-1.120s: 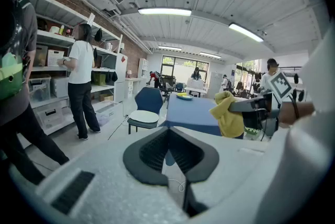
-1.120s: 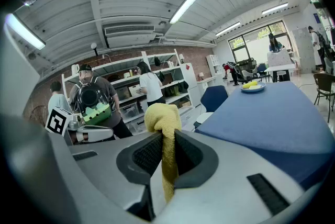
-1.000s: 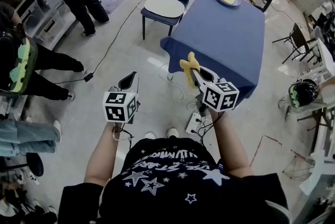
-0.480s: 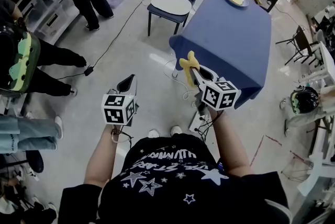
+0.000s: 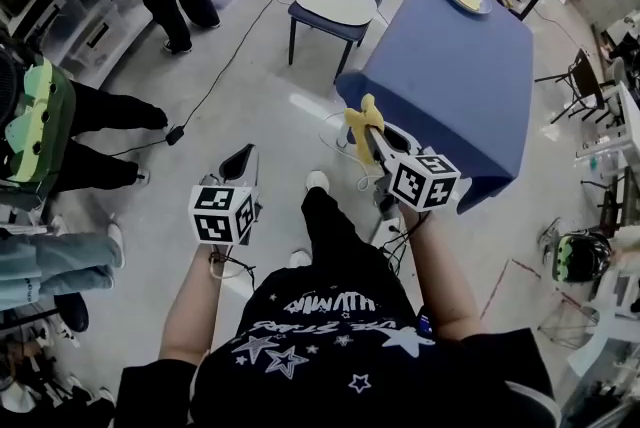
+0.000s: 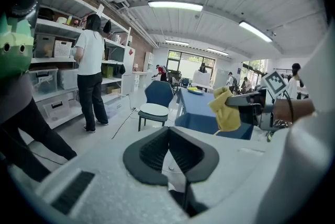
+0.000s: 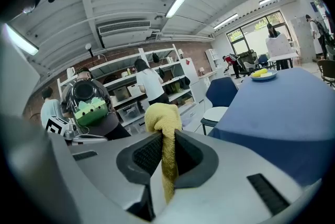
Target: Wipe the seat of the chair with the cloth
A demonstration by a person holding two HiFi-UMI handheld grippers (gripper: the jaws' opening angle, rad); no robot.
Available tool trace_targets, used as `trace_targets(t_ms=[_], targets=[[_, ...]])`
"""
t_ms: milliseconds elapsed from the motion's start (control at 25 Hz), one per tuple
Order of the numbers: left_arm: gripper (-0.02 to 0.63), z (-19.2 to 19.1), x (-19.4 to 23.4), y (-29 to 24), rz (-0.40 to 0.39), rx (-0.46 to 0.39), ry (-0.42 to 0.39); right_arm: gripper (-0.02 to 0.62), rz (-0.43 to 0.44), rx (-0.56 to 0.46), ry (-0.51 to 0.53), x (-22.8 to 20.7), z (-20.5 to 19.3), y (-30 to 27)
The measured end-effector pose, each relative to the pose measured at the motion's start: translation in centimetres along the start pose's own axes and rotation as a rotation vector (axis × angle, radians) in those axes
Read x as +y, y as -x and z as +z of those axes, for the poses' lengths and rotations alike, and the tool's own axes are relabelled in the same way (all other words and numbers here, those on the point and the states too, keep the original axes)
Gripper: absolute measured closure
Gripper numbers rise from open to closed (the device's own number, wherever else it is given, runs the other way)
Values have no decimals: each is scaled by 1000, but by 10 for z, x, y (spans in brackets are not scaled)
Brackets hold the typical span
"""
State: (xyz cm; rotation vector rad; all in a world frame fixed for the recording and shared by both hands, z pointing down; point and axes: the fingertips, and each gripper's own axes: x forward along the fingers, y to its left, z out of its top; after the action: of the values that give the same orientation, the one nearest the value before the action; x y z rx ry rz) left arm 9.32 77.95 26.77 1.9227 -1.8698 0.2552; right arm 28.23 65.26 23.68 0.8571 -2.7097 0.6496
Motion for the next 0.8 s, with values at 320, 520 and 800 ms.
trace_targets(t_ms=[320,520,800], targets=[[586,57,47,-95,47,24,-20,551,44,7,-25,-57,57,-110],[587,94,85,-185,56,72,5,551,58,39,-34,-105,100,-198],[586,160,115,-291,63,80,-9,551,60,39,-50,-175,161,-281]])
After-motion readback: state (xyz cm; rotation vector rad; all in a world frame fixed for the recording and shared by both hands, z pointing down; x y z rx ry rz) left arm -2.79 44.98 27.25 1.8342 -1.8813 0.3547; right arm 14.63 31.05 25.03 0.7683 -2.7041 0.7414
